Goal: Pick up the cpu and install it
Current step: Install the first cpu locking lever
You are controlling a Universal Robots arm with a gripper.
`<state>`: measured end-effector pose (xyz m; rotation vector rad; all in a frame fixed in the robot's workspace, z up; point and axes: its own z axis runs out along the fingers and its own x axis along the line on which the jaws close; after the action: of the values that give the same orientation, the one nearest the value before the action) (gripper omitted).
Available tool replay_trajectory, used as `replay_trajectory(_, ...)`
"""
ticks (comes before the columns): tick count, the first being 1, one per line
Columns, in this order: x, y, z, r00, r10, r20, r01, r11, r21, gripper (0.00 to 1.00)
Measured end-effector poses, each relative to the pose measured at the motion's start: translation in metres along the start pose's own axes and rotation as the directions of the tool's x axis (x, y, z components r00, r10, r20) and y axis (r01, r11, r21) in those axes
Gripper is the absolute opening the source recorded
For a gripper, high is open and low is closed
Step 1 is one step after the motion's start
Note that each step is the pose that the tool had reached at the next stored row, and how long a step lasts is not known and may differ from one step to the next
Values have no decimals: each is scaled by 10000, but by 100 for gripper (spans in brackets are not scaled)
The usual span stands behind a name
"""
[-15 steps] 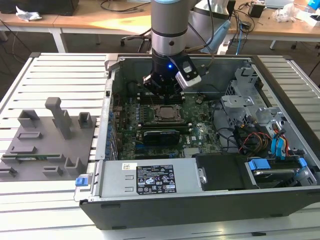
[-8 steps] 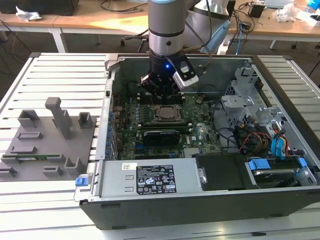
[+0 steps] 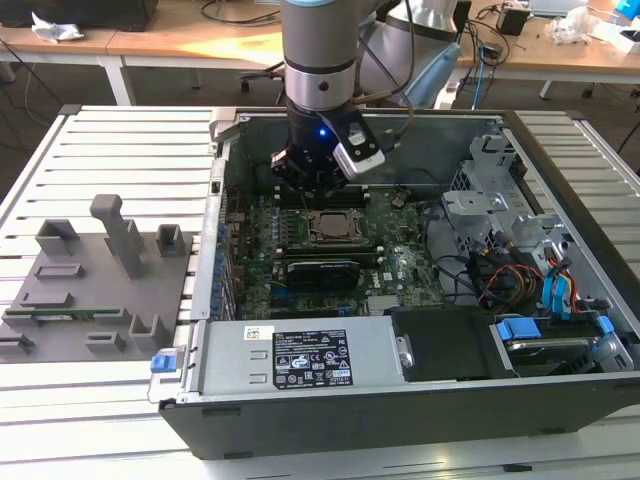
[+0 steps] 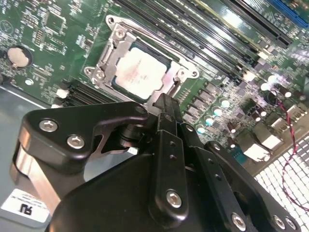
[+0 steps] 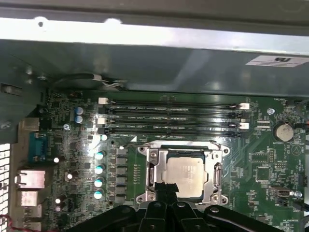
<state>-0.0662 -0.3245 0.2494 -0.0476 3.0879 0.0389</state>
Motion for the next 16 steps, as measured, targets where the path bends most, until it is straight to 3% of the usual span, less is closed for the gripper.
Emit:
replay_trajectory(3, 83, 3, -5, 10000, 0, -1, 0, 10000, 0, 11)
replay_trajectory(13, 248, 8, -13, 10000, 0, 0, 0, 10000, 1, 11)
replay_trajectory(16, 333, 11, -17, 10000, 0, 0, 0, 10000, 0, 11)
